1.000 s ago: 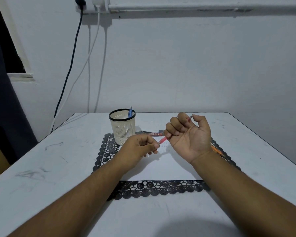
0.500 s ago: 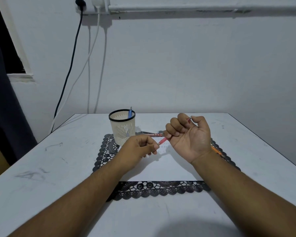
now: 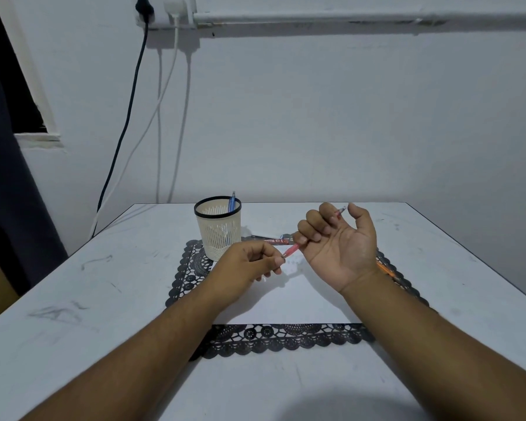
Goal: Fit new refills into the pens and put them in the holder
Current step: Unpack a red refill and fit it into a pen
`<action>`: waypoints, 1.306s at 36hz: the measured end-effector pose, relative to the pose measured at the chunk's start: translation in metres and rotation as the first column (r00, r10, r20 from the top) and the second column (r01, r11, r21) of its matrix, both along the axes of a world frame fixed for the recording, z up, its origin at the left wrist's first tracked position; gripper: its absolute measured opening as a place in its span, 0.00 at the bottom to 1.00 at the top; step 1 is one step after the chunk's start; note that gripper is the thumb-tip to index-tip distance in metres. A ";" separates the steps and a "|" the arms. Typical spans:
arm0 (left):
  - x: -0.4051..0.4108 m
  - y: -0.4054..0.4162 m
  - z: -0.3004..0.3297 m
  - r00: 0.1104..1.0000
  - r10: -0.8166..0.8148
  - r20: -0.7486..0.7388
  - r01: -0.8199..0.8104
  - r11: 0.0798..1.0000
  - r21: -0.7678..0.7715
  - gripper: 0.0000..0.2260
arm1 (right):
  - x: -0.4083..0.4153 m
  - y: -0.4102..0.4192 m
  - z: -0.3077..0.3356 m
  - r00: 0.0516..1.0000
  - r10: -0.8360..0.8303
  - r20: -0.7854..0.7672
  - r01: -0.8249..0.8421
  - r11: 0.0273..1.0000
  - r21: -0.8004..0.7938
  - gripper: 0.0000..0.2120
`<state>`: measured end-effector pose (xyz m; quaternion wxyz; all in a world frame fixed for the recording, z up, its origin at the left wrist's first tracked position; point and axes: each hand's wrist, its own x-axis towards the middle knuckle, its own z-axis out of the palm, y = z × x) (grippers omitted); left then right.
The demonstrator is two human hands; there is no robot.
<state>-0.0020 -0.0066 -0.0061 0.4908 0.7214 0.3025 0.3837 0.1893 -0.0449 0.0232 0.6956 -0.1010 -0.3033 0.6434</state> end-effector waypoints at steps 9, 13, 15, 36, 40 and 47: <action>-0.001 0.001 0.000 0.998 -0.025 0.050 0.025 1.000 0.001 0.05 | 0.002 -0.001 0.002 0.998 -0.005 -0.068 0.002 0.999 -0.039 0.17; -0.002 0.002 -0.001 0.998 -0.010 0.064 0.009 1.000 0.018 0.04 | 0.002 0.000 0.004 0.999 -0.024 -0.033 0.021 0.997 -0.074 0.17; -0.002 0.002 -0.001 0.997 -0.002 0.072 0.001 1.000 0.024 0.04 | 0.002 0.002 0.006 0.999 -0.044 0.010 0.044 0.994 -0.104 0.15; -0.006 0.003 -0.001 0.993 0.118 0.030 -0.121 0.982 0.145 0.06 | 0.001 0.001 0.002 0.781 -0.091 0.618 0.169 0.983 -0.070 0.16; -0.007 0.005 0.001 0.989 0.147 0.024 -0.149 0.972 0.179 0.04 | 0.011 0.003 0.009 0.824 -0.161 0.544 0.240 0.968 -0.077 0.12; -0.015 0.016 -0.003 0.962 0.252 -0.102 -0.225 0.949 0.221 0.04 | 0.064 0.015 0.007 0.773 -0.369 0.516 0.486 0.867 -0.108 0.08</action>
